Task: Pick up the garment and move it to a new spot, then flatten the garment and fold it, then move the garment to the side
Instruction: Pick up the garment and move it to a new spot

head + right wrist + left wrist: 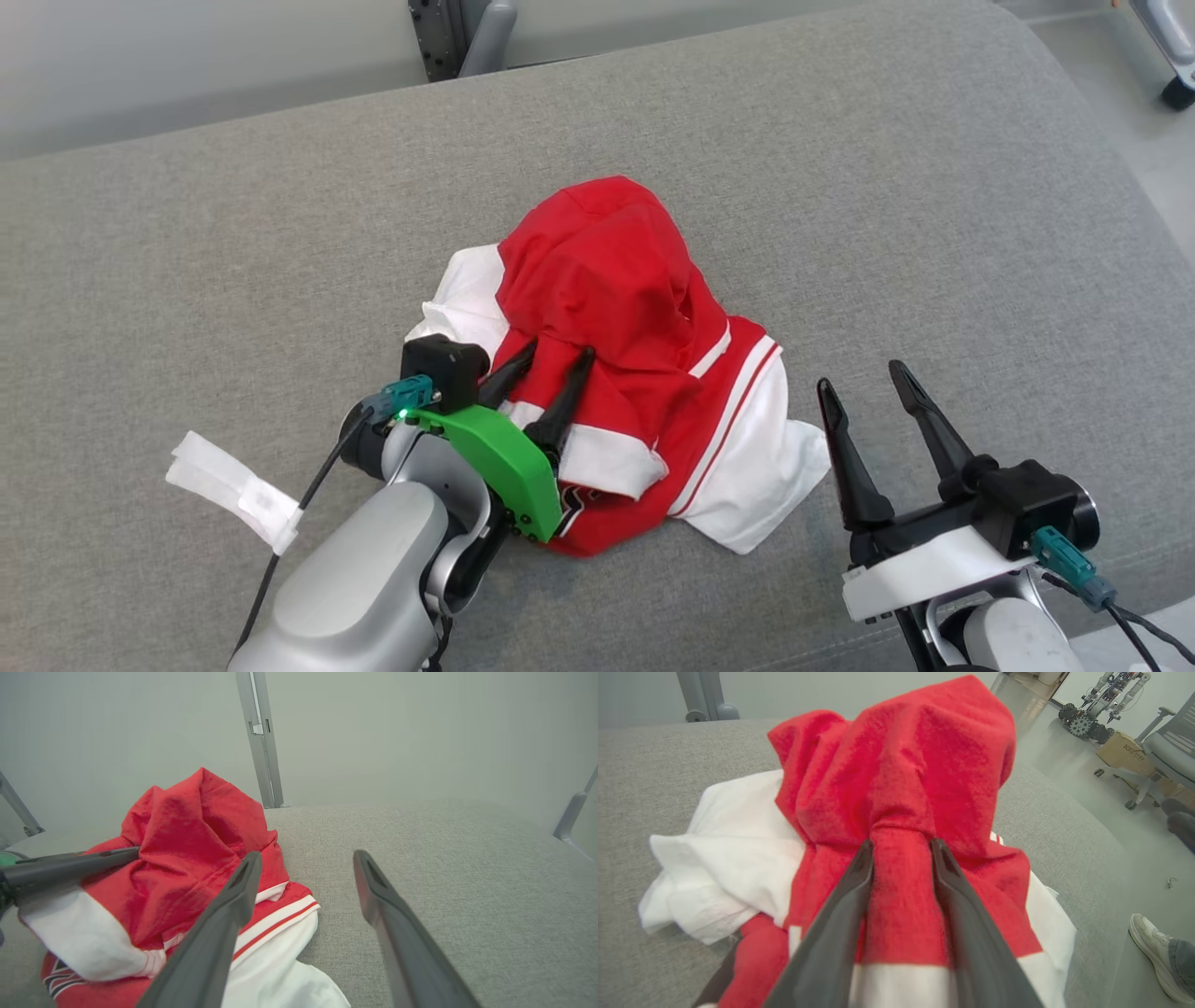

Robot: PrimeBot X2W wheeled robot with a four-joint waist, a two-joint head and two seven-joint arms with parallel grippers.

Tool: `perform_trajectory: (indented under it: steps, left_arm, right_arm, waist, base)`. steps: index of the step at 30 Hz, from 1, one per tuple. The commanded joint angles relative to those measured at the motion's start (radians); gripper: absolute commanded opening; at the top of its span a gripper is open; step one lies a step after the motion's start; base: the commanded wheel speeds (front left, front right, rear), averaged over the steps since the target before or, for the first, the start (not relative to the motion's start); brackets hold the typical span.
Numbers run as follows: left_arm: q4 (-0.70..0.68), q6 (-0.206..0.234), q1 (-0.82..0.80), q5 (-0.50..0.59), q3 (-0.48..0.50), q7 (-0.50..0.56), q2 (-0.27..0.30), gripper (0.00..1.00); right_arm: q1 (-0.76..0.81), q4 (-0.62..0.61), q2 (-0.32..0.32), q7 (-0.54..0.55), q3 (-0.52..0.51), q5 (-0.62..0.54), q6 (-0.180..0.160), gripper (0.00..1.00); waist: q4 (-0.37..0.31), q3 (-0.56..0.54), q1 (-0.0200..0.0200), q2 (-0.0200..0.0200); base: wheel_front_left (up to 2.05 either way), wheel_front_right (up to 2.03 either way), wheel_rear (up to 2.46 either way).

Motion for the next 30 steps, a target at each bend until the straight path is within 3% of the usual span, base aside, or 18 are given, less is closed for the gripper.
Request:
perform_trajectory:
  steps: [1,7,11,17,30]
  left_arm:
    - [0.009,0.004,-0.012,0.009,0.001,-0.005,-0.003,1.0]
    - [-0.004,0.066,0.006,0.045,-0.018,0.012,0.011,1.0]
    - [-0.109,0.116,0.02,0.063,-0.022,0.046,0.05,1.0]
    - [-0.242,0.156,-0.022,0.088,-0.036,0.126,0.088,1.0]
    - [-0.067,0.105,-0.166,0.076,-0.052,0.252,0.083,1.0]
  right_arm:
    - [0.008,-0.002,-0.001,-0.003,-0.002,-0.007,-0.001,1.0]
    - [0.028,0.005,-0.001,-0.003,-0.004,-0.019,-0.001,1.0]
    - [0.04,0.005,-0.001,-0.003,-0.006,-0.022,-0.001,1.0]
    - [0.04,0.006,-0.001,-0.003,0.005,-0.028,-0.001,1.0]
    - [0.026,0.013,-0.001,-0.003,0.021,-0.005,-0.001,1.0]
  waist:
    - [0.013,-0.012,0.0,-0.0001]
    - [0.024,-0.05,0.0,-0.0001]
    - [0.026,-0.069,0.0,-0.0001]
    - [0.01,-0.07,0.0,-0.0001]
    - [-0.09,-0.035,0.0,-0.0001]
  base:
    - [0.0,0.0,0.0]
    - [0.0,0.0,0.0]
    - [0.0,0.0,0.0]
    - [0.0,0.0,0.0]
    - [0.0,0.0,0.0]
